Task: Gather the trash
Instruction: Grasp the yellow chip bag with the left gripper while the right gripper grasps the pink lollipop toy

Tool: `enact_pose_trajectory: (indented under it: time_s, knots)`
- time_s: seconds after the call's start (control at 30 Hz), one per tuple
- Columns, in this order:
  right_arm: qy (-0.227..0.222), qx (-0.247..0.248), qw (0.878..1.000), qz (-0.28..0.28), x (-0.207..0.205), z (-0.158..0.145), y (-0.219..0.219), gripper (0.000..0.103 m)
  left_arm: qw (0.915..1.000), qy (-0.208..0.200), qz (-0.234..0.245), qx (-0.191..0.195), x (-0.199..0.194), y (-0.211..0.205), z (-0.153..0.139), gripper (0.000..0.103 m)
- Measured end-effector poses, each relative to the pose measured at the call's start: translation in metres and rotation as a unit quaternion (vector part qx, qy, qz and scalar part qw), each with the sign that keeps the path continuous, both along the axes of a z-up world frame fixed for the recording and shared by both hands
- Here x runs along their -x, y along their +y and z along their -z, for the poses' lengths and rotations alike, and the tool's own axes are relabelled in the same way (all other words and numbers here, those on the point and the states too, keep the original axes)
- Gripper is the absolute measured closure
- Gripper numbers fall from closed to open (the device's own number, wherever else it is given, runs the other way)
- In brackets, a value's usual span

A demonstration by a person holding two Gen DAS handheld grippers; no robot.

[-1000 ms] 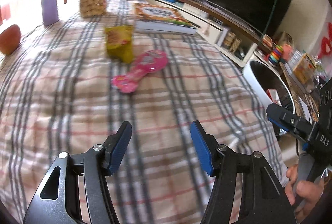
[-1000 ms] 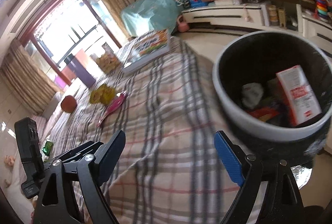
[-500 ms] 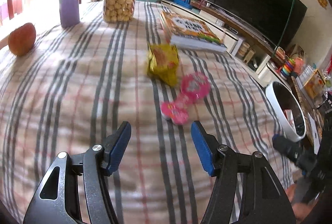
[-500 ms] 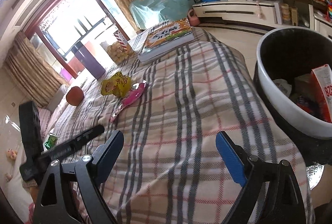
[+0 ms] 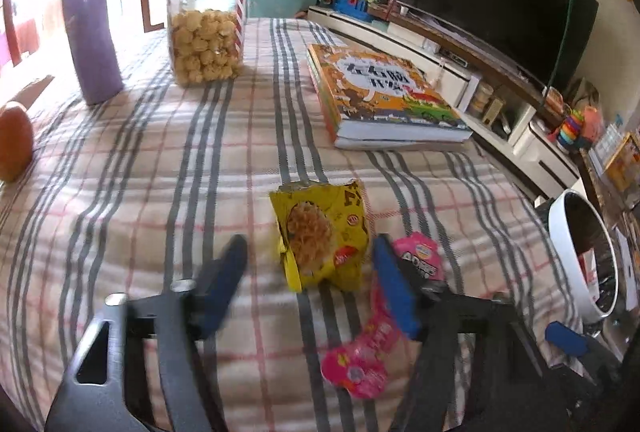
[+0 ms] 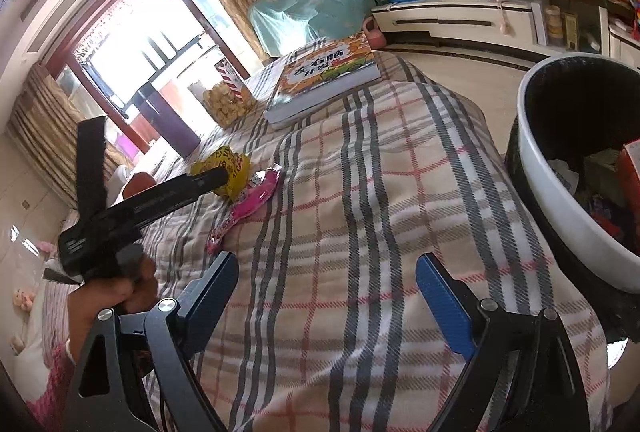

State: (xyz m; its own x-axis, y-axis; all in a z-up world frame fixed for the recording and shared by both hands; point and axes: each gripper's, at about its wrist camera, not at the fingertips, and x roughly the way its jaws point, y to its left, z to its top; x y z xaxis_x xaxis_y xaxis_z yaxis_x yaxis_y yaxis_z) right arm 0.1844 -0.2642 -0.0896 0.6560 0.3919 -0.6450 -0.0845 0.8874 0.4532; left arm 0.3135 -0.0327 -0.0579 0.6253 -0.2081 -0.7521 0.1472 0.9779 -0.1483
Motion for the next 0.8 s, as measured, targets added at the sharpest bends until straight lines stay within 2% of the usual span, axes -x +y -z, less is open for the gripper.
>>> enact_pose_trajectory:
  time_s: [0.07,0.13,0.2,0.33,0.4,0.7,0.8]
  knots:
    - [0.001,0.004,1.000,-0.003,-0.004,0.001,0.004,0.011,0.9999,0.001,0.003,0.013,-0.002,0.004,0.002,0.061]
    - [0.000,0.008,1.000,-0.006,-0.008,0.001,0.009,0.011,0.9999,-0.009,0.004,0.010,0.001,0.007,0.000,0.071]
    - [-0.002,0.012,1.000,-0.012,-0.013,0.000,0.017,0.011,0.9999,-0.015,0.007,0.006,0.007,0.009,-0.001,0.077]
    - [-0.007,0.024,0.999,-0.035,-0.026,-0.001,0.039,0.012,0.9996,-0.019,-0.001,0.021,0.030,0.028,-0.005,0.081]
    - [-0.008,0.033,0.999,-0.041,-0.032,0.000,0.050,0.012,0.9991,-0.018,-0.009,0.036,0.045,0.041,-0.007,0.088]
    - [-0.007,0.060,0.997,-0.053,-0.065,0.004,0.093,0.013,0.9954,-0.015,-0.050,0.081,0.100,0.087,-0.006,0.089]
    - [-0.006,0.086,0.995,-0.057,-0.077,0.006,0.108,0.019,0.9948,-0.013,-0.050,0.088,0.108,0.089,-0.004,0.089]
